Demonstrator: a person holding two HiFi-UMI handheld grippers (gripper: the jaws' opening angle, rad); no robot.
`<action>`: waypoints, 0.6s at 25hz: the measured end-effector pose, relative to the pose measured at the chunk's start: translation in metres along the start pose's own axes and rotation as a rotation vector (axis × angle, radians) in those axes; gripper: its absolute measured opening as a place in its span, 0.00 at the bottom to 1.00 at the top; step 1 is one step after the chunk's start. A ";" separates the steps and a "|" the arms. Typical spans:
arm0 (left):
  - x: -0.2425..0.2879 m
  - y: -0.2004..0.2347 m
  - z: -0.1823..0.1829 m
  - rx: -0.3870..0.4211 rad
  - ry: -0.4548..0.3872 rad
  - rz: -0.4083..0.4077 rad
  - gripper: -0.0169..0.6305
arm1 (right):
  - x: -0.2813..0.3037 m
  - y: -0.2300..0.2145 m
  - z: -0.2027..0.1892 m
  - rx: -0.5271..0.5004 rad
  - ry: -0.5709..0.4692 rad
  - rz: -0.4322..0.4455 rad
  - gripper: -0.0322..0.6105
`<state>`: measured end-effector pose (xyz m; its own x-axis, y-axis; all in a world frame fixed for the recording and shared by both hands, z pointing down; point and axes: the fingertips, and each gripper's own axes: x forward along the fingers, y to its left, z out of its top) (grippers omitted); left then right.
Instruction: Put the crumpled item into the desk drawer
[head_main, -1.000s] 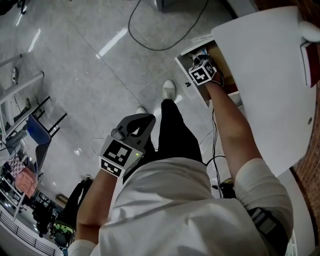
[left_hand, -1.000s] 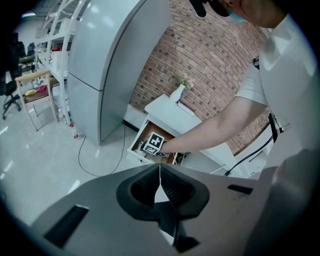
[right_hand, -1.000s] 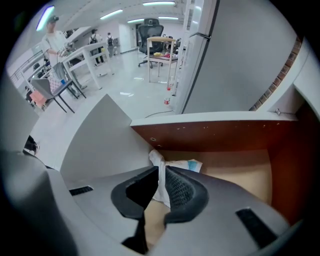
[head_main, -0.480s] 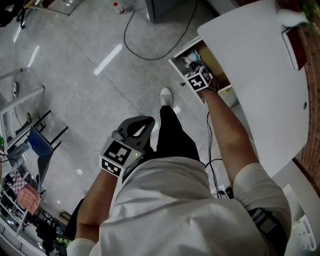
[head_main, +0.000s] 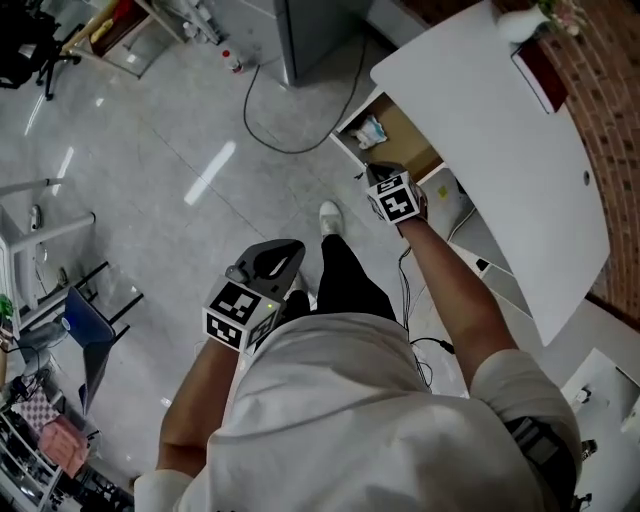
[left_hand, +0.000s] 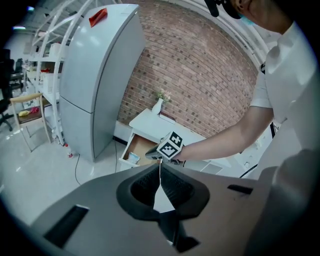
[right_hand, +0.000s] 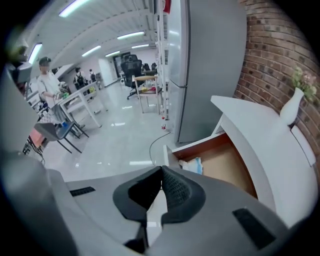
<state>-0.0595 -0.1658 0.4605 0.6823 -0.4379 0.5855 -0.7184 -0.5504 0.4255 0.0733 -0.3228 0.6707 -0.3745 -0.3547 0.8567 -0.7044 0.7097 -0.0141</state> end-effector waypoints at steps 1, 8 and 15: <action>-0.011 -0.003 -0.004 0.006 -0.007 0.001 0.06 | -0.015 0.014 -0.001 0.008 -0.011 0.005 0.10; -0.094 -0.026 -0.040 0.018 -0.052 0.025 0.06 | -0.117 0.126 -0.011 0.047 -0.081 0.072 0.10; -0.164 -0.050 -0.084 -0.001 -0.082 0.033 0.06 | -0.201 0.240 -0.024 0.048 -0.141 0.138 0.10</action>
<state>-0.1469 -0.0068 0.4013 0.6668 -0.5129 0.5407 -0.7410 -0.5341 0.4071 -0.0056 -0.0668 0.5078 -0.5477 -0.3398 0.7646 -0.6670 0.7291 -0.1537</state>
